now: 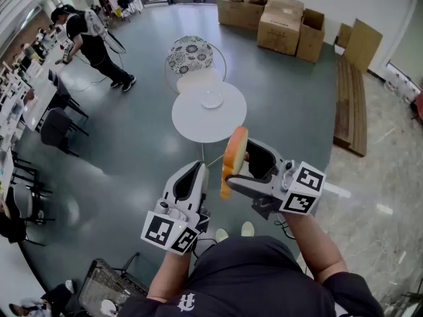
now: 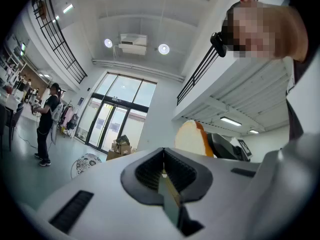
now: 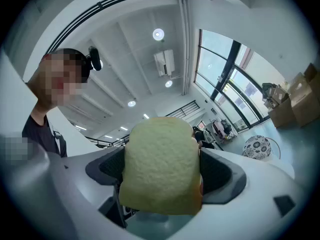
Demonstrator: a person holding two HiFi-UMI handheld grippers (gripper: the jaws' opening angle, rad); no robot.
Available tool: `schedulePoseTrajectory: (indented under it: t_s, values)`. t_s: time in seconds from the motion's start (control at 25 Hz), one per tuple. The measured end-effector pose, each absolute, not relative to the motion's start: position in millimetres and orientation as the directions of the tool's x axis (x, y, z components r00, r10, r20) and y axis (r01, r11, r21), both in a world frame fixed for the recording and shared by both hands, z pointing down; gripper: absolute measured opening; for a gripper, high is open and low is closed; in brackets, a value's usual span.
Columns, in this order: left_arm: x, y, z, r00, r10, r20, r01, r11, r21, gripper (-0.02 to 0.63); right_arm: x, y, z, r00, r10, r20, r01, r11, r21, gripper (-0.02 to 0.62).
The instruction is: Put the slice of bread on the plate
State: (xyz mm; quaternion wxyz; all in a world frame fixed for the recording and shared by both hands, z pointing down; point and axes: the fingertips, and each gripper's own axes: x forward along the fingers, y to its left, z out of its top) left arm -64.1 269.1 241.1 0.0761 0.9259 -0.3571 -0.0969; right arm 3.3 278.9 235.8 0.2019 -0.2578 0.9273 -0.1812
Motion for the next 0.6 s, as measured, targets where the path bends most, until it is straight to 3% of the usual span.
schedulePoseTrajectory:
  t_s: [0.6]
  values:
    - [-68.8, 271.9, 239.9, 0.722, -0.68, -0.129, -0.65, -0.73, 0.209, 0.009, 6.5, 284.6, 226.2, -0.766, -0.578, -0.281, -0.44, 0.79, -0.426, 0.472]
